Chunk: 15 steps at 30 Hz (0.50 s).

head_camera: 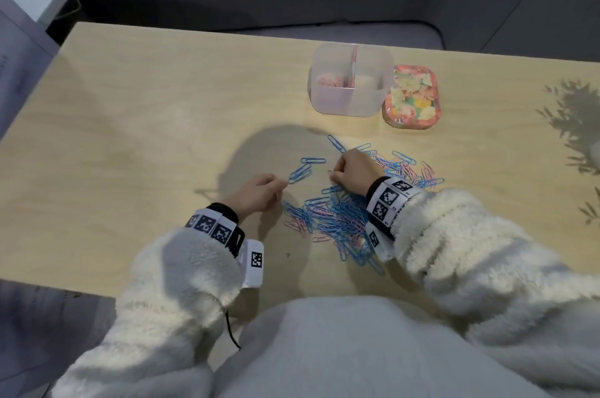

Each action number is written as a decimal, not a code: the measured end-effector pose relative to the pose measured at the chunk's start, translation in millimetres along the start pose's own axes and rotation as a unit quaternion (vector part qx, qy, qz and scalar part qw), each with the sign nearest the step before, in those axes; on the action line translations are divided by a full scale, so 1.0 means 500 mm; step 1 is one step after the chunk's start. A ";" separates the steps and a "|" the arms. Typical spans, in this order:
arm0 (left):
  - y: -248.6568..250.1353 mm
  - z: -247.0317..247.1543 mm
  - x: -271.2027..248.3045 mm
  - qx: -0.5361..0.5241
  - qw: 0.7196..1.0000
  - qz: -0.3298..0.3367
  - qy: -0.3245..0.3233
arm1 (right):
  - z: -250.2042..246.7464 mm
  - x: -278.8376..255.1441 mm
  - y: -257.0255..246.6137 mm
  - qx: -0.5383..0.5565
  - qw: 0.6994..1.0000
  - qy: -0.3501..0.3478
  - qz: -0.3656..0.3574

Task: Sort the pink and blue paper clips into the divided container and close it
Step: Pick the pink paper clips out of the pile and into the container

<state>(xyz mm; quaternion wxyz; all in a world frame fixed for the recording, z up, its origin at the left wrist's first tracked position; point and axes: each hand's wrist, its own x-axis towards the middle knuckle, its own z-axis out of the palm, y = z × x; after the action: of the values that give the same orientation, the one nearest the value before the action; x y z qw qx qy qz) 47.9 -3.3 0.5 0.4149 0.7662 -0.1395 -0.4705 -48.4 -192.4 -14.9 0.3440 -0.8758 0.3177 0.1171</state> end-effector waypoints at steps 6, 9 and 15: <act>-0.019 0.020 0.009 0.236 0.968 0.086 0.008 | -0.029 0.005 0.019 -0.021 0.997 -0.066 -0.031; -0.012 0.029 0.012 0.278 0.956 0.090 -0.020 | -0.058 -0.002 0.037 0.121 0.990 -0.062 -0.027; 0.009 0.036 0.029 0.329 0.938 0.110 0.031 | -0.050 -0.019 0.037 0.305 0.950 -0.062 0.035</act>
<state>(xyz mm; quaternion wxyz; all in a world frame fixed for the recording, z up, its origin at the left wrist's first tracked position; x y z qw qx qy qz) 41.2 -23.9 -8.5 0.1934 0.8539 -0.3568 -0.3258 -68.0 -215.2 -2.1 0.6095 -0.7084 0.3468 0.0804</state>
